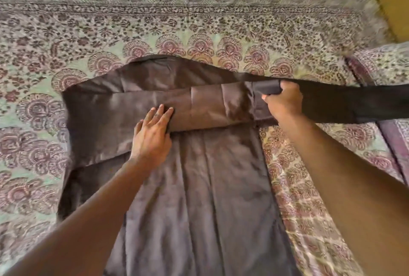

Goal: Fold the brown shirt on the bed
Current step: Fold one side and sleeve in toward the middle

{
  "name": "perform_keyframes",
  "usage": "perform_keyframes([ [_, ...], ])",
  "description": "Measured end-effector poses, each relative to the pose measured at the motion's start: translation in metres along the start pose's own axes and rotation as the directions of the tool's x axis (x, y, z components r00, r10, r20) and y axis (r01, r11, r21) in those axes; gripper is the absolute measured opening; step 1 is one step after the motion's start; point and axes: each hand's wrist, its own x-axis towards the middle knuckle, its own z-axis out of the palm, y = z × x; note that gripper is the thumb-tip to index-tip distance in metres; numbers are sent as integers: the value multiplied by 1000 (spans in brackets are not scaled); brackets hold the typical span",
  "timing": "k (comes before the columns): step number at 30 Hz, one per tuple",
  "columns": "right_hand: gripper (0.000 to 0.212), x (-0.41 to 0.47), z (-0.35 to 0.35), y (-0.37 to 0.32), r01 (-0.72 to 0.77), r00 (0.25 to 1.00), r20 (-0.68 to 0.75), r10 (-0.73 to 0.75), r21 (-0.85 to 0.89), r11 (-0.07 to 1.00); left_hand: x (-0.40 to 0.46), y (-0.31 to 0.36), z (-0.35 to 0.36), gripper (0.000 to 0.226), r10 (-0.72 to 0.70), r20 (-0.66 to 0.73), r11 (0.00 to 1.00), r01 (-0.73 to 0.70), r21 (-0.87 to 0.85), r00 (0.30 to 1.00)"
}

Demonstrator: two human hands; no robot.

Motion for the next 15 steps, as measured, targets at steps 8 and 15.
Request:
perform_keyframes([
  [8,46,46,12,40,-119,993,-24,117,-81,990,15,22,36,74,23,5,990,-24,141,1000],
  [15,53,-26,59,54,589,808,264,-527,-308,748,21,33,48,81,48,7,979,-49,196,999],
])
